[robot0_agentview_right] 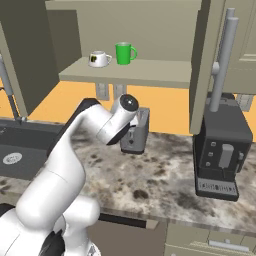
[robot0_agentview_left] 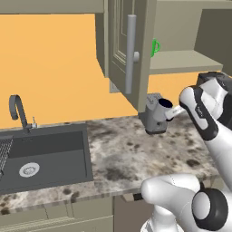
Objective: Pick the mug on the counter and place it in the cabinet with the handle facing the right, like the mugs already inside.
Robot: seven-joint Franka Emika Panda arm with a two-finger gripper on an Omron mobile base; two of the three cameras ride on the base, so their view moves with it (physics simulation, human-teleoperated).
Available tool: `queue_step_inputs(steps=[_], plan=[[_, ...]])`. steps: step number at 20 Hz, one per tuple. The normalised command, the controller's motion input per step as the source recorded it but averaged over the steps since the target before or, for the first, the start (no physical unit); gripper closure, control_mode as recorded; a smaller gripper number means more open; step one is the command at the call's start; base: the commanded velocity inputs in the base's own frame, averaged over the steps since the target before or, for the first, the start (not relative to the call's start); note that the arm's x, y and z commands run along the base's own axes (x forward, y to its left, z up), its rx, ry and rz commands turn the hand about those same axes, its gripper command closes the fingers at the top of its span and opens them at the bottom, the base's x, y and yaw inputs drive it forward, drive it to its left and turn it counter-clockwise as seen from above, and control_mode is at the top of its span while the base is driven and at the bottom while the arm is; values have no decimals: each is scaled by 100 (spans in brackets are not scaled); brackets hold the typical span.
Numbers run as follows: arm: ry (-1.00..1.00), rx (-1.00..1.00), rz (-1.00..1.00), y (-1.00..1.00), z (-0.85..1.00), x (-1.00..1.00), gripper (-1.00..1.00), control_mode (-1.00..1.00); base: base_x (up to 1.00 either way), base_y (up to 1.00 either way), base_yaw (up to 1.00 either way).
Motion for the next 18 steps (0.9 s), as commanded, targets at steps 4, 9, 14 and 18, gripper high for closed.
queue_step_inputs(steps=[4, 9, 14, 18], plan=[[-4, 1, 13, 13, 43, -19, 100, -100, 0, 0, 0], [-3, 0, 15, 11, 36, -20, 100, -100, 0, 0, 0], [-1, 0, 9, 11, 29, -8, 100, -100, 0, 0, 0], [0, 0, 4, 7, 22, 0, 100, -100, 0, 0, 0]])
